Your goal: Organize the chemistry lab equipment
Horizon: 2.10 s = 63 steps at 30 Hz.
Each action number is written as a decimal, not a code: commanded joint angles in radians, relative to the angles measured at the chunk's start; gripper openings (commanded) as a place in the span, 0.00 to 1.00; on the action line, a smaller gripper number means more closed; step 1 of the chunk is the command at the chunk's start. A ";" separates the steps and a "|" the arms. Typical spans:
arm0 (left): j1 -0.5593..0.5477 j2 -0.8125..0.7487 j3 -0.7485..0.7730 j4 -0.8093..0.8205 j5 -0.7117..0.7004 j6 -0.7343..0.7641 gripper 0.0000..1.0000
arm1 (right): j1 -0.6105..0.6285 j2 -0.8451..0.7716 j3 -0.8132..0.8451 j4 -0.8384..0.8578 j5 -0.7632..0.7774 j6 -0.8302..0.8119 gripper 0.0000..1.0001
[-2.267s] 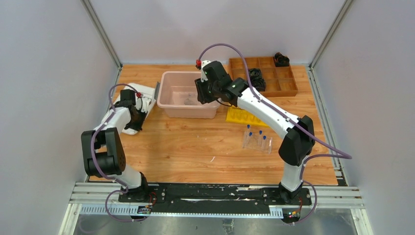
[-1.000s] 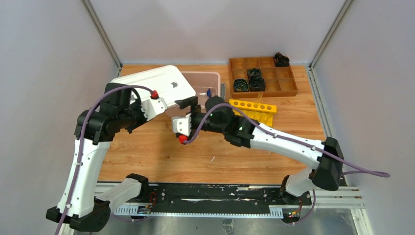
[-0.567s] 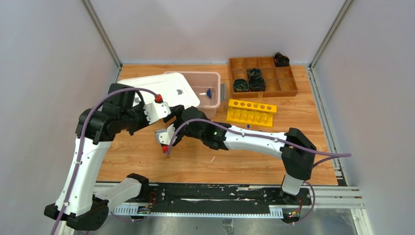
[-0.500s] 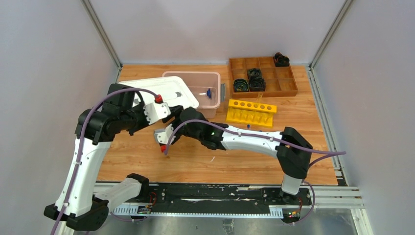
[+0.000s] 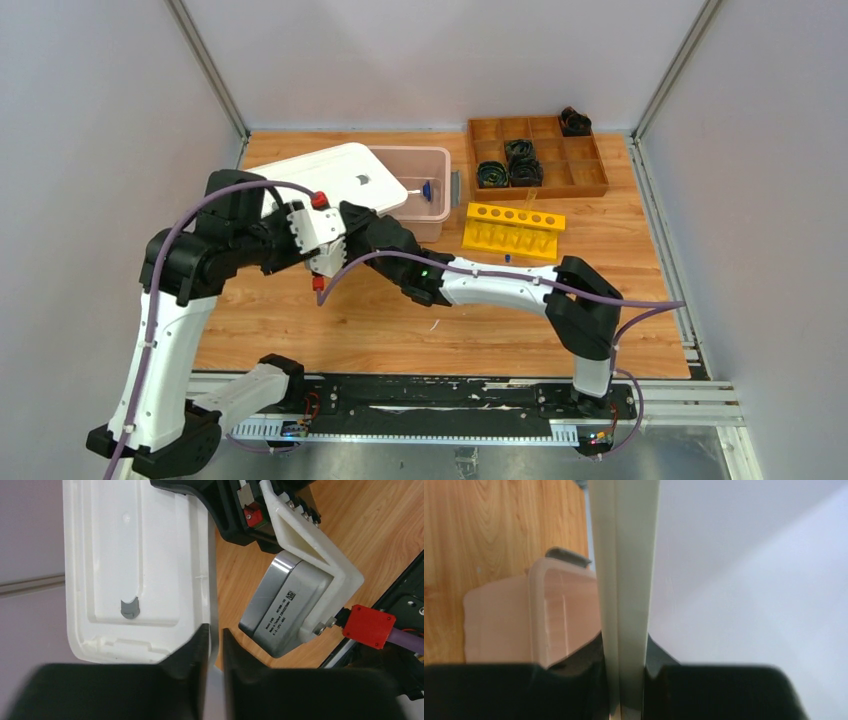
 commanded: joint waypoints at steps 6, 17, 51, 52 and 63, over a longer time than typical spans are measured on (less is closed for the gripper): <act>-0.010 -0.022 0.135 0.330 -0.017 -0.212 1.00 | -0.002 -0.160 0.045 -0.019 0.075 0.149 0.00; -0.010 0.103 0.535 0.405 -0.037 -0.465 1.00 | -0.167 -0.339 0.215 -0.604 -0.017 0.729 0.00; 0.047 0.346 0.184 0.468 -0.053 -0.344 0.99 | -0.743 0.352 0.855 -0.938 -1.184 1.922 0.03; 0.058 0.381 0.191 0.483 -0.055 -0.342 0.99 | -0.746 0.365 0.862 -0.944 -1.179 1.922 0.07; 0.074 0.621 0.152 0.658 0.043 -0.367 0.94 | -0.752 0.422 0.959 -1.194 -1.019 1.766 0.87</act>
